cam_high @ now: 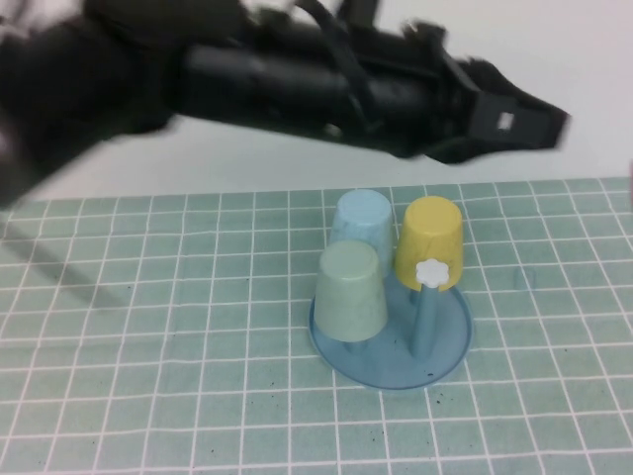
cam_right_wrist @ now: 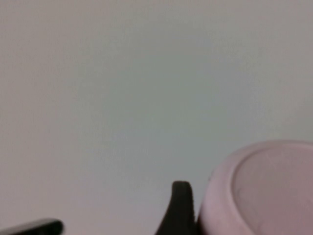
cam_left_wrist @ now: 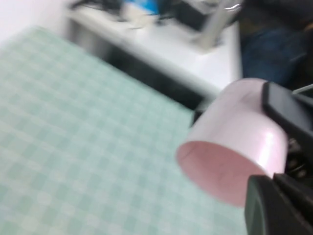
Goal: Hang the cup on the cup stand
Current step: Place the cup on the cup holder
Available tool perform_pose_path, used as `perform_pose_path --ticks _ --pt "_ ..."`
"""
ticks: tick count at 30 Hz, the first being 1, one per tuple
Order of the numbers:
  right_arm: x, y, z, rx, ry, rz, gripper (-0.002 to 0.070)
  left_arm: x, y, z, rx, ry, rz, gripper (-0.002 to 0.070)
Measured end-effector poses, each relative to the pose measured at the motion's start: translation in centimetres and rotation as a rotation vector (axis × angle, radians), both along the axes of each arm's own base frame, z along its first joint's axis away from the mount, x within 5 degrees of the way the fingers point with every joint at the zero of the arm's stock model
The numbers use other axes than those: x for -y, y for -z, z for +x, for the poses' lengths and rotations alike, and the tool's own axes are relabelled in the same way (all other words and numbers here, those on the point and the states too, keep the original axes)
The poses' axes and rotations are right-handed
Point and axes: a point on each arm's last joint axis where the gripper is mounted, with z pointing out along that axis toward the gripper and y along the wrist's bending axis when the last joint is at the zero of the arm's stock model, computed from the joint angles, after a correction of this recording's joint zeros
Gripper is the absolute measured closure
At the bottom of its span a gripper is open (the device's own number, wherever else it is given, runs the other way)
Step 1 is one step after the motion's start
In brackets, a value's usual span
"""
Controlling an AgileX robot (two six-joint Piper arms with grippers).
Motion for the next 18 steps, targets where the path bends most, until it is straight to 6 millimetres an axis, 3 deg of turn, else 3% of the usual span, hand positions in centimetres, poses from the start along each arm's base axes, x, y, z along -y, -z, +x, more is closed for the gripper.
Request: perform_pose_path --ticks 7,11,14,18 --pt "-3.1 -2.1 2.8 0.105 -0.102 -0.286 0.0086 -6.9 -5.9 -5.3 0.347 -0.235 0.233 0.0674" --pt "-4.8 -2.6 4.7 0.126 -0.152 -0.445 0.0086 -10.6 -8.0 -8.1 0.449 -0.369 0.308 0.0674" --pt "-5.6 -2.2 6.1 0.111 -0.164 -0.575 0.0086 -12.8 -8.2 -9.8 0.485 -0.457 0.346 0.0674" --pt "-6.8 -1.3 7.8 0.065 -0.217 -0.784 0.0086 -15.2 -6.7 -11.6 0.497 -0.545 0.387 0.0674"
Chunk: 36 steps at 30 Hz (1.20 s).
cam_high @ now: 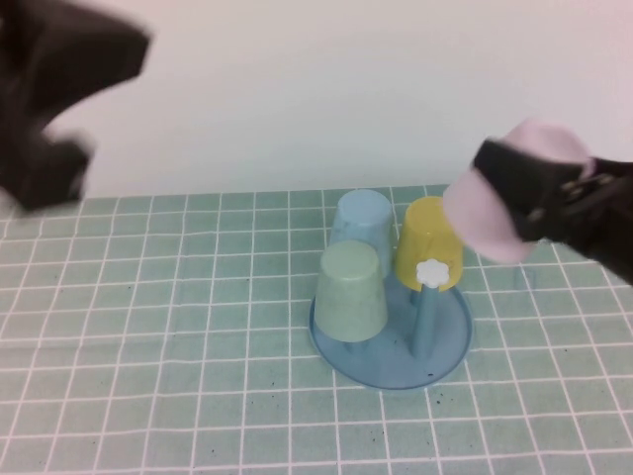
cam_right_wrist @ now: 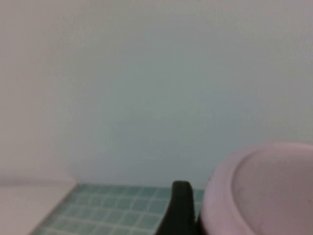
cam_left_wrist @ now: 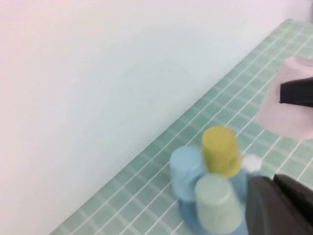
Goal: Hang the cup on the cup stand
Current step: Place the cup on the cup holder
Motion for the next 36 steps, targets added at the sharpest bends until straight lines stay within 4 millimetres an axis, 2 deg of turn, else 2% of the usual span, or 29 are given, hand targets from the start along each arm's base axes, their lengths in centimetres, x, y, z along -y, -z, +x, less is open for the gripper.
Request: perform_pose_path --ticks 7,12,19,26,32,35,36 --pt "-1.8 2.0 2.9 -0.046 -0.071 -0.290 0.0086 -3.0 3.4 -2.7 0.096 -0.099 -0.012 0.0674" --pt "-2.6 3.6 4.3 -0.049 -0.131 -0.448 0.0086 -4.1 5.5 -3.4 0.128 -0.138 -0.006 0.0674" --pt "-3.3 5.5 5.6 -0.083 -0.161 -0.490 0.0086 -7.3 6.9 -5.7 0.280 -0.305 -0.118 0.0674" --pt "-4.0 6.9 6.5 -0.091 -0.189 -0.487 0.0086 -9.4 8.2 -7.5 0.318 -0.503 -0.161 0.0675" --pt "-4.2 8.1 6.9 -0.091 -0.211 -0.534 0.0086 -10.3 9.4 -9.2 0.385 -0.625 -0.144 0.0674" --pt "-4.3 8.7 6.9 -0.086 -0.224 -0.559 0.0086 -10.9 10.5 -10.4 0.479 -0.659 0.019 0.0675" --pt "-4.3 8.8 7.0 -0.087 -0.227 -0.563 0.0086 -11.0 11.1 -10.7 0.483 -0.673 0.012 0.0674"
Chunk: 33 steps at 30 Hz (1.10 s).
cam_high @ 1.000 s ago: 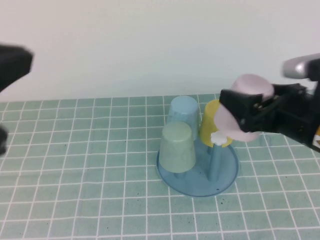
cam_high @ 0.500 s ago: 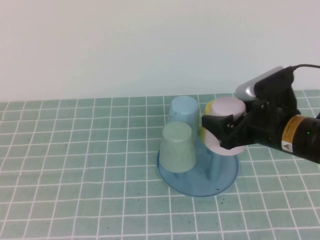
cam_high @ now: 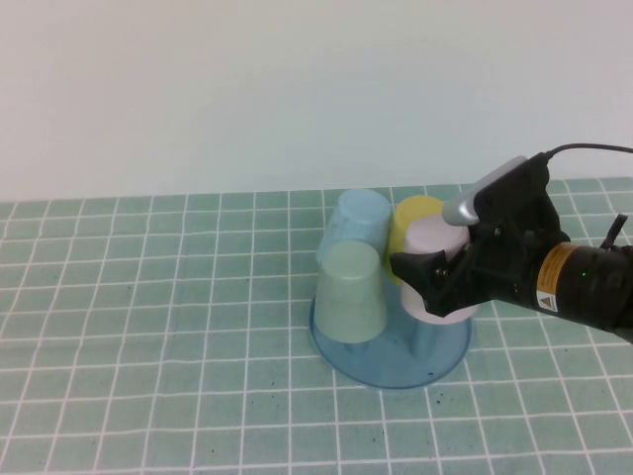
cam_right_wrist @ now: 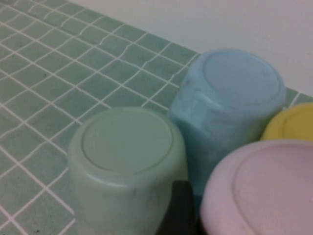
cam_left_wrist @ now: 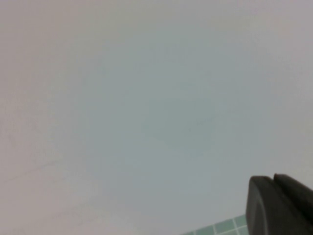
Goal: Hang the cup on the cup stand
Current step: Place the cup on the cup holder
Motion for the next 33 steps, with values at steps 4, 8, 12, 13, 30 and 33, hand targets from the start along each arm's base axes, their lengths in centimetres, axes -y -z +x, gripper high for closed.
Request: perform_pose_path --ticks 4,8,12,13,30,33 --pt "-0.1 0.7 0.2 -0.012 -0.007 -0.014 0.0086 -0.2 2.6 -1.0 0.006 -0.047 0.007 0.0675" --pt "-0.3 1.9 0.2 -0.029 -0.036 -0.052 0.0086 -0.2 5.7 -1.3 -0.012 -0.084 0.007 0.0675" --pt "-0.3 2.1 0.2 -0.025 -0.057 -0.071 0.0085 0.0 9.5 -0.7 -0.057 -0.054 -0.062 0.0675" --pt "-0.3 2.1 0.2 -0.024 -0.059 -0.073 0.0082 0.1 10.7 -0.1 -0.075 -0.048 -0.070 0.0675" --pt "-0.1 0.2 -0.5 -0.048 -0.048 -0.040 -0.0008 0.4 20.8 2.2 -0.332 -0.030 -0.258 0.0674" --pt "0.1 -2.5 -1.2 0.031 -0.061 -0.022 -0.0008 0.4 20.8 2.2 -0.334 -0.029 -0.266 0.0674"
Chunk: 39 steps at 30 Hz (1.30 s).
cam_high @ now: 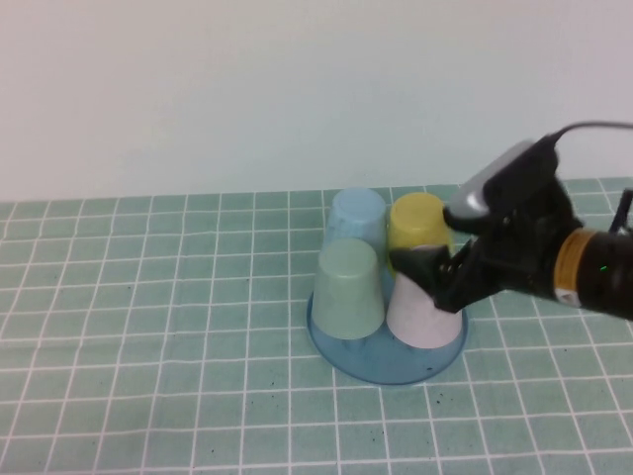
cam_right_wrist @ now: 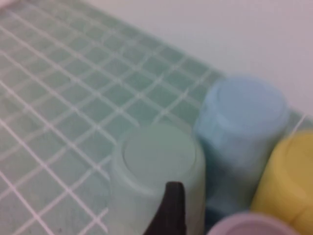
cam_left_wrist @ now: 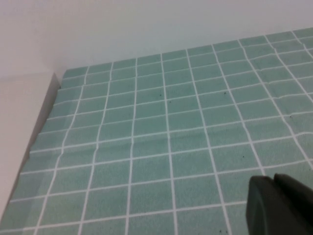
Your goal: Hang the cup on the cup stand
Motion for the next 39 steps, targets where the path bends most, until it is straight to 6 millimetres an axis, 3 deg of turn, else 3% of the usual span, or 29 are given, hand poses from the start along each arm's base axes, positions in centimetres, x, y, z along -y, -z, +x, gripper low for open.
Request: perform_pose_path --ticks 5,7,11,16,20,27,33,37,39 --pt "0.9 -5.0 -1.8 0.118 0.006 0.066 -0.0004 0.0 0.0 0.0 0.000 0.010 0.038 0.0674" --pt "1.4 -7.4 -3.0 0.158 0.019 0.122 0.0031 0.0 0.0 0.0 0.003 0.010 0.038 0.0674" --pt "2.6 -11.8 -5.8 0.259 0.022 0.214 0.0229 0.0 0.0 0.0 0.002 0.010 0.038 0.0674" --pt "4.8 -16.2 -9.9 0.438 0.035 0.209 0.0576 0.0 0.0 0.0 0.002 0.010 0.038 0.0675" --pt "6.7 -18.3 -12.5 0.528 0.095 0.196 0.0657 0.0 0.0 0.0 0.002 0.010 0.038 0.0675" --pt "8.2 -19.6 -14.6 0.605 0.149 0.176 0.0675 0.0 0.0 0.0 0.002 0.010 0.038 0.0674" --pt "10.3 -19.5 -14.5 0.510 0.386 0.222 0.0676 0.0 0.0 0.0 0.002 0.010 0.038 0.0675" --pt "11.8 -17.8 -15.1 0.472 0.501 0.190 0.0677 0.0 0.0 0.0 0.002 0.010 0.038 0.0675" --pt "12.6 -16.0 -15.9 0.463 0.529 0.166 0.0677 0.0 0.0 0.0 0.002 0.010 0.038 0.0675"
